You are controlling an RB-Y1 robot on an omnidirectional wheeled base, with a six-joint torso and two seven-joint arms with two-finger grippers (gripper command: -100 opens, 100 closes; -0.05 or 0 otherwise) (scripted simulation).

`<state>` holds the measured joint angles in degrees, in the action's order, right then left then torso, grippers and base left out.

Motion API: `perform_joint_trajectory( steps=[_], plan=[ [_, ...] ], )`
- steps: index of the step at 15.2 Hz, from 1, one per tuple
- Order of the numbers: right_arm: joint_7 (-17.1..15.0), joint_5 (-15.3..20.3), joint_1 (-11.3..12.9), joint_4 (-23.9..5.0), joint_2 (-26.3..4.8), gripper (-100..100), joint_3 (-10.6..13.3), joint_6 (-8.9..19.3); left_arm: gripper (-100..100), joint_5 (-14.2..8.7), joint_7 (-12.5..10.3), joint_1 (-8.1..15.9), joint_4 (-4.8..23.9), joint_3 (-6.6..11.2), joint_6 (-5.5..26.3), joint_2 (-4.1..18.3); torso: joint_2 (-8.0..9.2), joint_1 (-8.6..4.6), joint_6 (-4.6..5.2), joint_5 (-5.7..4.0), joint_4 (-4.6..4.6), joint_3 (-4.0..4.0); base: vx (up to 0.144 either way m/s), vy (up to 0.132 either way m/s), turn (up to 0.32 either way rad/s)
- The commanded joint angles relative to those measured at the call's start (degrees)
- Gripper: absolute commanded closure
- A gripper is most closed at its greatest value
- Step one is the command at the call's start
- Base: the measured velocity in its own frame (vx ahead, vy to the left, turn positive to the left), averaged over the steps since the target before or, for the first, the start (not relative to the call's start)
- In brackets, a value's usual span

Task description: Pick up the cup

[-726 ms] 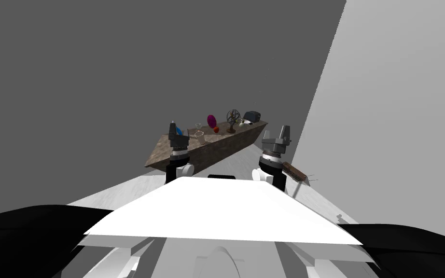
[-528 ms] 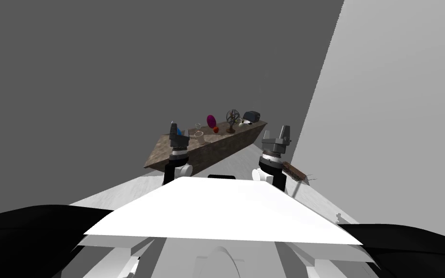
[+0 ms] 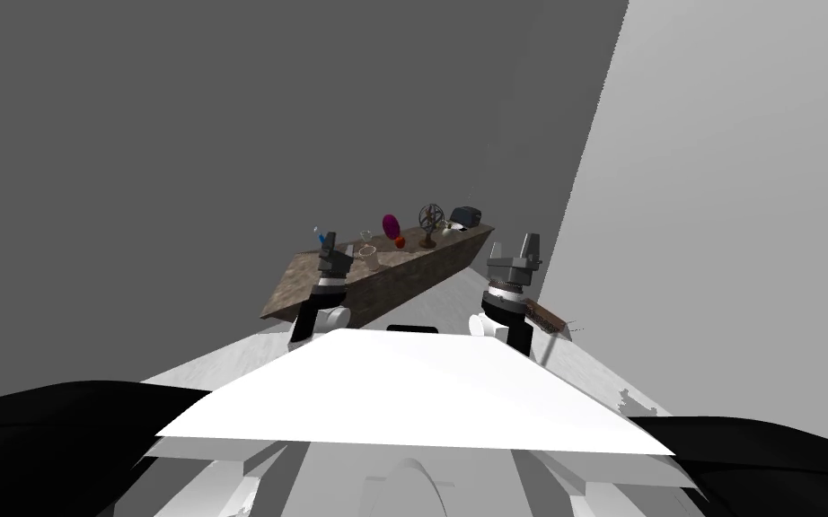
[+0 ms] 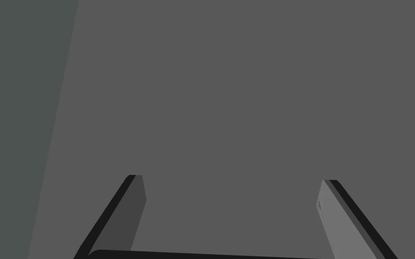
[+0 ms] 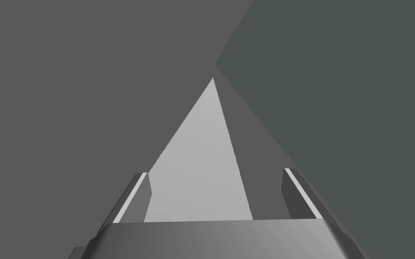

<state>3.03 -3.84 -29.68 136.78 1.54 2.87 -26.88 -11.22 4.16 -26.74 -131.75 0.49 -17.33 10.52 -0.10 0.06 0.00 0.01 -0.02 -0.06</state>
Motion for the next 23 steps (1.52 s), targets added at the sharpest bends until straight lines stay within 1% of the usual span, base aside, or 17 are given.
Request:
perform_joint_trajectory(
  steps=[1, 2, 3, 5, 6, 8, 9, 11, 12, 14, 15, 17, 18, 19, 21, 22, 23],
  plan=[
    [0.0, 0.0, 0.0, 0.0, 0.0, 0, 0.0, 0.0, -100, -1.8, -0.6, 0.0, 0.1, 1.03, 2.9, 2.2, 0.00, 0.00, 0.00, 0.00, 0.00, 0.00, 0.026, 0.008, -0.062],
    [0.0, 0.0, 0.0, 0.0, 0.0, 0, 0.0, 0.0, -100, -1.8, -0.6, 0.0, 0.1, 1.03, 4.1, 2.2, -0.01, 0.00, 0.01, 0.00, 0.00, -0.01, 0.025, 0.008, -0.047],
    [0.0, 0.0, 0.0, 0.0, 0.0, 0, 0.0, 0.0, -100, -3.3, -1.0, 0.0, 0.0, 1.84, 5.5, 3.8, -0.02, 0.00, 0.00, 0.00, 0.00, -0.01, 0.028, 0.008, -0.069],
    [0.0, 0.0, 0.0, 0.0, 0.0, 0, 0.0, 0.0, -100, -3.3, -1.0, 0.0, 0.0, 1.84, 7.1, 3.8, -0.02, 0.00, 0.00, 0.00, -0.01, -0.01, 0.024, 0.009, -0.036],
    [0.0, 0.0, 0.0, 0.0, 0.0, 0, 0.0, 0.0, -100, -4.9, -1.5, -0.1, -0.1, 2.72, 8.8, 5.5, -0.01, -0.01, -0.01, 0.00, 0.00, -0.01, 0.019, 0.007, -0.054],
    [0.0, 0.0, 0.0, 0.0, 0.0, 0, 0.0, 0.0, -100, -4.9, -1.5, -0.1, -0.1, 2.72, 10.3, 5.5, 0.00, -0.01, 0.00, 0.00, 0.00, 0.00, 0.017, 0.009, -0.036],
    [0.0, 0.0, 0.0, 0.0, 0.0, 0, 0.0, 0.0, -100, -6.6, -2.0, -0.1, -0.2, 3.64, 11.9, 7.2, 0.02, -0.02, 0.00, 0.00, 0.00, 0.01, 0.018, 0.007, -0.063],
    [0.0, 0.0, 0.0, 0.0, 0.0, 0, 0.0, 0.0, -100, -6.6, -2.0, -0.1, -0.2, 3.64, 13.7, 7.2, 0.00, -0.01, 0.00, 0.00, 0.00, 0.00, 0.019, 0.008, -0.039],
    [0.0, 0.0, 0.0, 0.0, 0.0, 0, 0.0, 0.0, -100, -8.3, -2.5, -0.2, -0.3, 4.62, 15.1, 8.9, 0.01, -0.01, -0.01, 0.00, 0.00, 0.01, 0.025, 0.007, -0.043],
    [0.0, 0.0, 0.0, 0.0, 0.0, 0, 0.0, 0.0, -100, -8.3, -2.5, -0.2, -0.3, 4.62, 17.2, 8.9, -0.02, -0.01, 0.00, 0.00, 0.00, -0.01, 0.026, 0.008, -0.044],
    [0.0, 0.0, 0.0, 0.0, 0.0, 0, 0.0, 0.0, -100, -10.2, -3.1, -0.3, -0.4, 5.64, 18.7, 10.7, -0.01, -0.02, 0.00, 0.00, 0.00, -0.01, 0.028, 0.009, -0.063],
    [0.0, 0.0, 0.0, 0.0, 0.0, 0, 0.0, 0.0, -100, -10.2, -3.1, -0.3, -0.4, 5.64, 20.9, 10.7, -0.03, 0.00, 0.01, 0.00, -0.01, -0.02, 0.025, 0.010, -0.051],
    [0.0, 0.0, 0.0, 0.0, 0.0, 0, 0.0, 0.0, -100, -10.2, -3.1, -0.3, -0.4, 5.64, 21.0, 10.7, -0.01, -0.02, -0.01, 0.00, 0.00, -0.01, 0.011, 0.005, 0.003],
    [0.0, 0.0, 0.0, 0.0, 0.0, 0, 0.0, 0.0, -100, -12.1, -3.6, -0.3, -0.6, 6.69, 23.1, 12.5, 0.01, -0.03, -0.01, 0.00, 0.00, 0.01, 0.018, 0.006, -0.055],
    [0.0, 0.0, 0.0, 0.0, 0.0, 0, 0.0, 0.0, -100, -12.1, -3.6, -0.3, -0.6, 6.69, 24.8, 12.5, 0.00, -0.02, 0.00, 0.00, 0.00, 0.00, 0.021, 0.009, -0.051],
    [0.0, 0.0, 0.0, 0.0, 0.0, 0, 0.0, 0.0, -100, -14.1, -4.2, -0.4, -0.7, 7.78, 26.4, 14.3, 0.01, -0.02, -0.01, -0.01, 0.00, 0.00, 0.026, 0.005, -0.062],
    [0.0, 0.0, 0.0, 0.0, 0.0, 0, 0.0, 0.0, -100, -14.1, -4.2, -0.4, -0.7, 7.78, 27.5, 14.3, -0.01, -0.02, 0.01, -0.01, 0.00, 0.00, 0.030, 0.008, -0.070]
  ],
)
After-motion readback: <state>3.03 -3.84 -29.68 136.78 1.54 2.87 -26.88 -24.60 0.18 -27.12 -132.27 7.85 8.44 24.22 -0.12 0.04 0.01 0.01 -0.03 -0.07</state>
